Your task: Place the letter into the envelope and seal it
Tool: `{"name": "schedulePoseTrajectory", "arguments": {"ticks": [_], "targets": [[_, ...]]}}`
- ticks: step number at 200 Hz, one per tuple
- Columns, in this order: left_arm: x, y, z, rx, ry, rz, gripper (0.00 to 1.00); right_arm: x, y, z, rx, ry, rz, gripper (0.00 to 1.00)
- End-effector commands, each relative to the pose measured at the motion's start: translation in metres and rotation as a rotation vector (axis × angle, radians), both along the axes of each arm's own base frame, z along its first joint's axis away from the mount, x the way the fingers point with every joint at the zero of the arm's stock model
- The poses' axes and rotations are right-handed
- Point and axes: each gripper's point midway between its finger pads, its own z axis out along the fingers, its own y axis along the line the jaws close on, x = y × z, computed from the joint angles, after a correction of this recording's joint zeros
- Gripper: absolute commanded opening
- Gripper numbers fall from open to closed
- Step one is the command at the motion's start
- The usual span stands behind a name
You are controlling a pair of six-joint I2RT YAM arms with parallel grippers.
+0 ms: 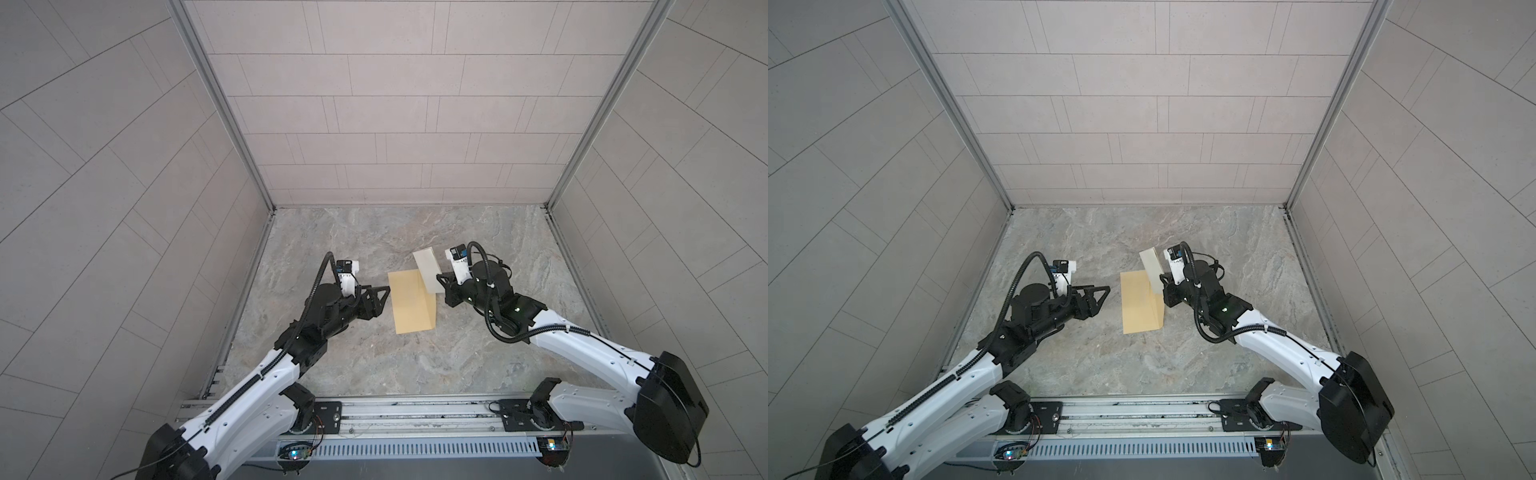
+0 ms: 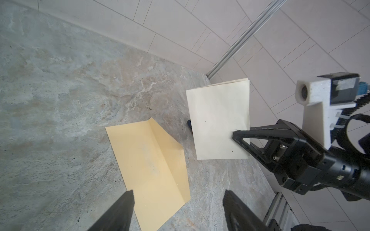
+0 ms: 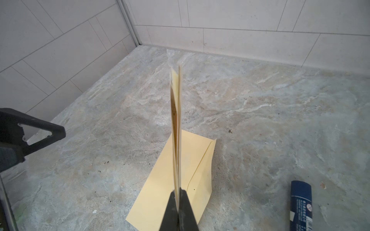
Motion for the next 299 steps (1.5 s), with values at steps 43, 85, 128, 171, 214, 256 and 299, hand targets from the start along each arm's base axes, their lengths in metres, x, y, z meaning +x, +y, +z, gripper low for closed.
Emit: {"name": "schedulePoseTrajectory", "arguments": {"ticks": [43, 85, 128, 171, 214, 256, 299], "targets": [[0.000, -0.015, -0.040, 0.042, 0.110, 0.003, 0.77, 0.016, -0.008, -0.030, 0.024, 0.089, -0.095, 0.00], [0.001, -0.022, -0.061, 0.059, 0.172, -0.003, 0.73, 0.023, -0.008, -0.045, 0.064, 0.143, -0.120, 0.00], [0.001, -0.027, -0.078, 0.082, 0.227, -0.013, 0.67, 0.029, -0.010, -0.064, 0.072, 0.215, -0.155, 0.00], [0.002, -0.031, -0.096, 0.095, 0.274, -0.024, 0.61, 0.034, -0.010, -0.080, 0.094, 0.261, -0.177, 0.00], [0.003, -0.035, -0.111, 0.098, 0.306, -0.028, 0.55, 0.039, -0.006, -0.088, 0.124, 0.284, -0.190, 0.00], [0.002, -0.037, -0.123, 0.102, 0.323, -0.038, 0.48, 0.040, -0.002, -0.100, 0.139, 0.324, -0.189, 0.00], [0.001, -0.035, -0.137, 0.123, 0.351, -0.028, 0.41, 0.038, 0.001, -0.113, 0.141, 0.374, -0.189, 0.00]]}}
